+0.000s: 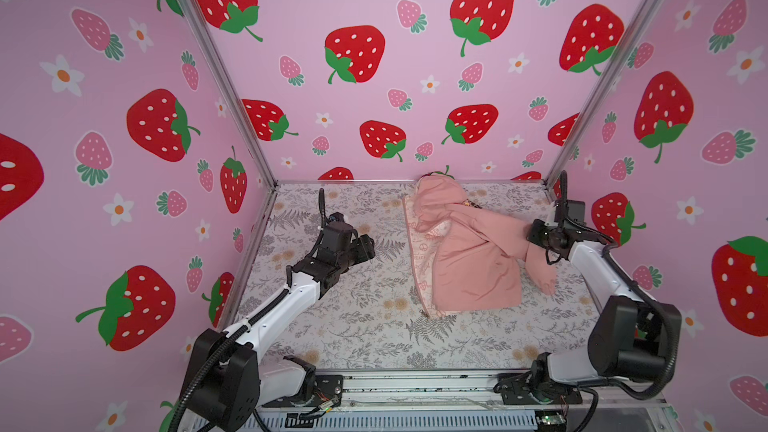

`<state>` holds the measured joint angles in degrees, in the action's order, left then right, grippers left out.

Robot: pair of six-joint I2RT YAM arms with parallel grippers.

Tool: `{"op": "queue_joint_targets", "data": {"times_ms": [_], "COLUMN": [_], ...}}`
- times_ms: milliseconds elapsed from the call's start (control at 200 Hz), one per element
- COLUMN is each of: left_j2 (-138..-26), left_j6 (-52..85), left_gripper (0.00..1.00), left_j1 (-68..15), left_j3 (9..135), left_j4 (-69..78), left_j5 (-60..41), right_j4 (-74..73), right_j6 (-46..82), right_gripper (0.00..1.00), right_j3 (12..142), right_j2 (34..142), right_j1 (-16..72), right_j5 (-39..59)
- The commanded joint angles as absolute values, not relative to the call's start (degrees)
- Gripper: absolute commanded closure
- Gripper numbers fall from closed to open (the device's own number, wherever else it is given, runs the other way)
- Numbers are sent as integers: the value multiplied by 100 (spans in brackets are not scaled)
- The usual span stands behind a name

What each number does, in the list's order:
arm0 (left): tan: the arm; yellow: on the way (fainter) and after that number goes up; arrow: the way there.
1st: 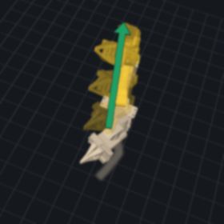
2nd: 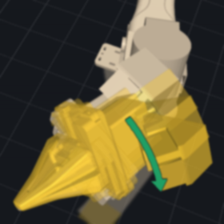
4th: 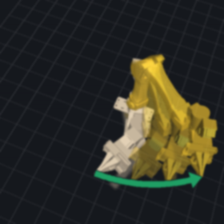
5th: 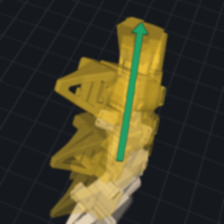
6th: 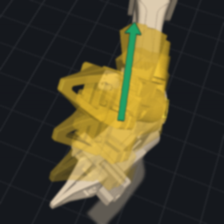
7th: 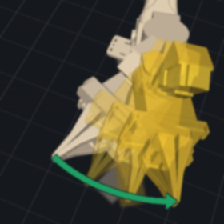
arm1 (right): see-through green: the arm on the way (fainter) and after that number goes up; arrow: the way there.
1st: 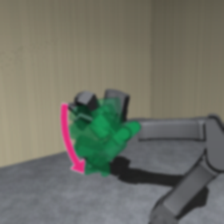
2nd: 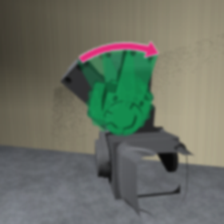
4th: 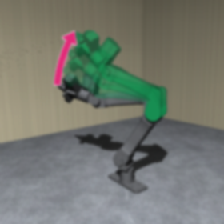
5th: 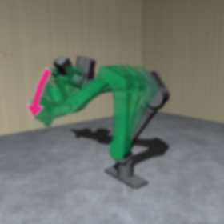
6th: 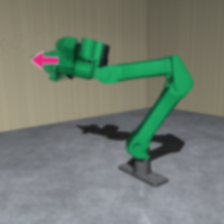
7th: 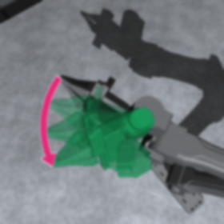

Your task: Zip up the jacket

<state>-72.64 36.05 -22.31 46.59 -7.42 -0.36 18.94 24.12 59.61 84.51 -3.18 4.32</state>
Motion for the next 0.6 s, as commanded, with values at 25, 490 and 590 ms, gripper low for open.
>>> {"op": "queue_joint_targets", "data": {"times_ms": [25,490,590], "left_j2": [-7625,-9317,-9587], "left_j6": [3657,4376,4410], "left_gripper": [24,27,27], "left_j1": [-2455,-2844,-2823], "left_j3": [4665,5157,5549], "left_j4": [-667,217,231], "left_j5": [-330,-1118,-1355], "right_j4": [1921,2240,2017], "right_j6": [2406,2945,3278], "right_gripper": [49,31,32], "right_j3": [5906,5071,4756], "right_j2": [8295,6591,6795], "right_j1": [-215,2370,3111], "right_j5": [472,-628,-520]}}
